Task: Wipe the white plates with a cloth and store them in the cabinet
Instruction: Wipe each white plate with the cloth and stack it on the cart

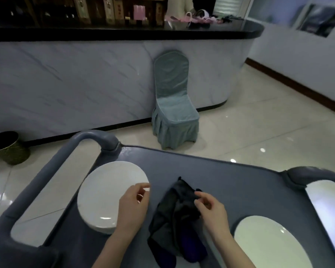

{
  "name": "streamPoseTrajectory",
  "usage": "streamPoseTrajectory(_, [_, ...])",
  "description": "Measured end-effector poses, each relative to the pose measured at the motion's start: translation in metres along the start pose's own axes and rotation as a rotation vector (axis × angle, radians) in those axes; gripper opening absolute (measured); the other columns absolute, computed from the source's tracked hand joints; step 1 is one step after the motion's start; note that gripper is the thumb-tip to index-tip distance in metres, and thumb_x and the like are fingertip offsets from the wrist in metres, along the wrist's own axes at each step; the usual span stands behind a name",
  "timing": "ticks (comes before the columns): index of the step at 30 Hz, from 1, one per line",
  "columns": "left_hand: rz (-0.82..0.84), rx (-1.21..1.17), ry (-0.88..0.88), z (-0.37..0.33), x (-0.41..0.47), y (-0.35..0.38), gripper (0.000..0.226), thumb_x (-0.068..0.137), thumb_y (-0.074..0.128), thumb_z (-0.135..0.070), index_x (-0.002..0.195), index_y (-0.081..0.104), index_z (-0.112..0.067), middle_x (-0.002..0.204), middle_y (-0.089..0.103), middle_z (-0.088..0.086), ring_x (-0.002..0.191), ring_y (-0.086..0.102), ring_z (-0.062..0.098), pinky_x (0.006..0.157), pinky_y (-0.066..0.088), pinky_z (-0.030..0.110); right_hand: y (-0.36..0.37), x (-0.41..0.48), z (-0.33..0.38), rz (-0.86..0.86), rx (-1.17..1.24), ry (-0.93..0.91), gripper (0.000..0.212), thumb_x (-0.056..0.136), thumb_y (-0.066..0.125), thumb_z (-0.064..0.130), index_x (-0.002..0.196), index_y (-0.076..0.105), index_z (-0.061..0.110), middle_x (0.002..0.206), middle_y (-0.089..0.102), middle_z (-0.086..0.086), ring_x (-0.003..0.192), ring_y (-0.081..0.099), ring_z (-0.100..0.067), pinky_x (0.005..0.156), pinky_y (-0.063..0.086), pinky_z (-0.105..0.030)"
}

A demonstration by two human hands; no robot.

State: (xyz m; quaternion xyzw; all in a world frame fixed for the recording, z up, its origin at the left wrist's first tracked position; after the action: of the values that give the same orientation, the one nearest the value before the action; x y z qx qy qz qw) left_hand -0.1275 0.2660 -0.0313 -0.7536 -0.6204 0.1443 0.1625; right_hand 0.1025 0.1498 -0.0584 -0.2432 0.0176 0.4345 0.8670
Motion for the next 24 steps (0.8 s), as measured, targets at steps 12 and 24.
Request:
streamPoseTrajectory(12, [0.517, 0.123, 0.117, -0.06, -0.08, 0.214, 0.025, 0.087, 0.066, -0.008, 0.109, 0.068, -0.021, 0.089, 0.062, -0.001, 0.073, 0.056, 0.008, 0.075, 0.046, 0.016, -0.19, -0.043, -0.099, -0.16, -0.391, 0.126, 0.046, 0.085, 0.074, 0.023, 0.129, 0.06, 0.027, 0.108, 0.054, 0.003, 0.09, 0.058, -0.012, 0.082, 0.041, -0.019])
streamPoseTrajectory(24, [0.506, 0.411, 0.086, -0.042, -0.128, 0.283, 0.066, 0.074, 0.07, -0.006, 0.137, 0.051, -0.012, 0.115, 0.045, 0.008, 0.105, 0.047, 0.026, 0.092, 0.042, 0.032, -0.245, -0.082, -0.173, -0.182, -0.339, 0.34, 0.062, 0.077, 0.076, 0.022, 0.135, 0.052, 0.024, 0.106, 0.038, 0.003, 0.096, 0.056, -0.019, 0.08, 0.041, -0.022])
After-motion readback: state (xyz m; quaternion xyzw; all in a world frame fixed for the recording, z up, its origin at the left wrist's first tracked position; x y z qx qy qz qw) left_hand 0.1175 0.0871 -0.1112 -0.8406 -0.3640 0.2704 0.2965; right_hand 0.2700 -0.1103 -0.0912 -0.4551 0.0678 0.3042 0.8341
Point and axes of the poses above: each hand's wrist, its own x-axis towards the middle knuckle, its own y-axis out of the palm, z = x × y, the point moved 7 cm from there along x, towards the middle knuckle
